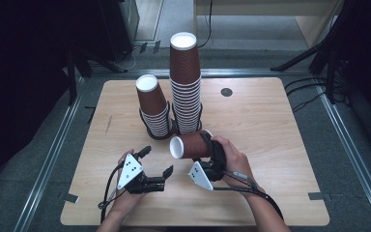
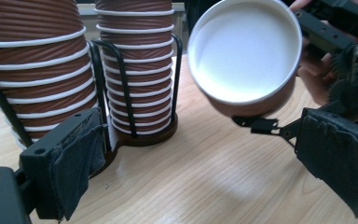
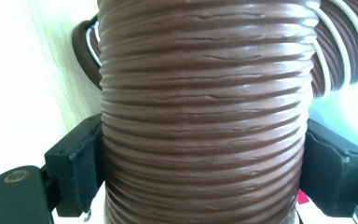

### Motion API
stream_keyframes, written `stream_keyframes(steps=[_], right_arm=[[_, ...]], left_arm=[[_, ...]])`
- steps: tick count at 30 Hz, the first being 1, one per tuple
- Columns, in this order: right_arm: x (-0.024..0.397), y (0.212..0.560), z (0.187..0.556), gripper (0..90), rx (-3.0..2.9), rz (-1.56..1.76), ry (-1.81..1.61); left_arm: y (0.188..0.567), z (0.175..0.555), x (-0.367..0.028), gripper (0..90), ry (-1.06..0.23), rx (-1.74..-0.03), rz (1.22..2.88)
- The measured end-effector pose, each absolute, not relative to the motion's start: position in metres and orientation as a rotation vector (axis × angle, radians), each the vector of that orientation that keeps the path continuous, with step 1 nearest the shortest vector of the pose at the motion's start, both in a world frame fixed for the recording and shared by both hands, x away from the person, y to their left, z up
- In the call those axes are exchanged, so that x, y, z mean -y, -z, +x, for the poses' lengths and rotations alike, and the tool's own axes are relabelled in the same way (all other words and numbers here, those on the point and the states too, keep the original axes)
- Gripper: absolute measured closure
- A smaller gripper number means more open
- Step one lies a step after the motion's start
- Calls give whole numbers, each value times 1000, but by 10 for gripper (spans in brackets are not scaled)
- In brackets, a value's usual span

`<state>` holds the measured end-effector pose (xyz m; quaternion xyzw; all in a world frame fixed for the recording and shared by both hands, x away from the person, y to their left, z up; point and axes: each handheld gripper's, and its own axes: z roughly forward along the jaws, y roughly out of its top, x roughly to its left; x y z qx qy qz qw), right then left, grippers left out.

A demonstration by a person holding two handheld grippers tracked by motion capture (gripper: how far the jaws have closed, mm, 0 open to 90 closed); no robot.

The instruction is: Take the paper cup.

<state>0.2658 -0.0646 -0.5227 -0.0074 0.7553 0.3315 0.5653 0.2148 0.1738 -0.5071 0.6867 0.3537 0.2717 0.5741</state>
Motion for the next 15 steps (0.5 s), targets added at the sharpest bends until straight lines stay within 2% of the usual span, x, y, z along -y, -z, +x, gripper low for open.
stream_keyframes(steps=[15], right_arm=[[54, 526, 265, 130, -1760, -150, -731]], left_arm=[[506, 215, -172, 26, -610, -820, 1619]])
